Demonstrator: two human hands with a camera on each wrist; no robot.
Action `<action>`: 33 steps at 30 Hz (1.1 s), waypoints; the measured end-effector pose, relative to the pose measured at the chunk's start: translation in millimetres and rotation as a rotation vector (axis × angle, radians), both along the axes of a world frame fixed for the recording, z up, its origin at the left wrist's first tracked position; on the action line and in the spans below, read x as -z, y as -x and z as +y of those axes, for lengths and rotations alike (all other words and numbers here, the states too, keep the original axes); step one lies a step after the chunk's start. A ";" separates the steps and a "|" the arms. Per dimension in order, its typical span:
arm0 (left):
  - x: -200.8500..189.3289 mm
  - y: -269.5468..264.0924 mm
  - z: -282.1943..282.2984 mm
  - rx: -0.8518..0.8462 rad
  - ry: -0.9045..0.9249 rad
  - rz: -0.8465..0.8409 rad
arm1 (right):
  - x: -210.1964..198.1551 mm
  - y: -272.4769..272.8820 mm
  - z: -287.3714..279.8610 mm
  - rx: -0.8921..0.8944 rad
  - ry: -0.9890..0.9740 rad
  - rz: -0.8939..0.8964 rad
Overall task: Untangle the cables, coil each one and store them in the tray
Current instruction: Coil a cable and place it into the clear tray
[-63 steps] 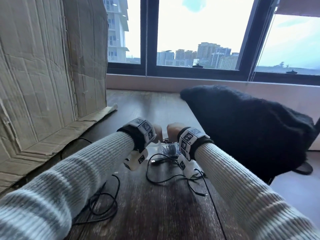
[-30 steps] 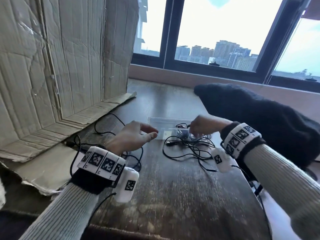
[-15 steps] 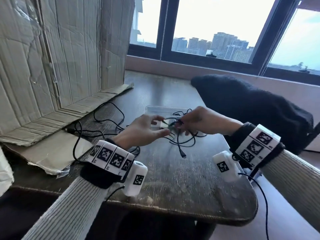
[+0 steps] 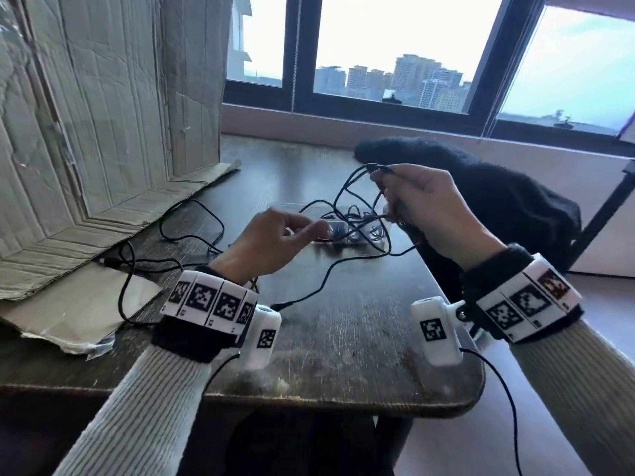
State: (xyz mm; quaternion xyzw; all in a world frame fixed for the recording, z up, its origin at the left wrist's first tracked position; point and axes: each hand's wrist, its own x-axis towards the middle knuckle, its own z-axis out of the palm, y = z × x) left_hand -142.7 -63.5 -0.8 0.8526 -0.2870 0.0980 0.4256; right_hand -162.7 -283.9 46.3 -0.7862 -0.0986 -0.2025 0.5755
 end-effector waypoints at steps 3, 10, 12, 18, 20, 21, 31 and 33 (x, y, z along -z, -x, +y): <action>1.7 -2.8 7.7 0.046 -0.003 -0.042 | -5.6 -1.3 -10.1 0.062 -0.073 0.031; 11.1 -18.6 43.4 -0.185 0.071 -0.085 | -4.9 -4.0 -31.8 0.133 -0.344 0.028; 15.1 -20.9 52.7 -0.262 0.046 -0.116 | -3.0 -4.7 -37.2 0.260 -0.205 0.015; 20.7 -22.3 95.2 -0.611 -0.044 -0.117 | -2.6 -6.9 -72.8 0.478 -0.030 -0.012; 19.8 -22.6 91.0 -0.646 -0.084 -0.138 | -4.0 -8.7 -71.6 0.477 -0.044 0.011; 19.4 -23.2 88.3 -0.659 -0.066 -0.137 | -6.1 -8.3 -68.6 0.464 -0.052 0.018; -14.3 -6.2 27.9 -0.515 -0.152 -0.042 | -34.1 3.9 -13.4 -0.008 0.116 0.028; -26.6 -3.2 4.4 -0.329 -0.088 -0.077 | -37.6 4.2 1.7 -0.108 0.198 -0.001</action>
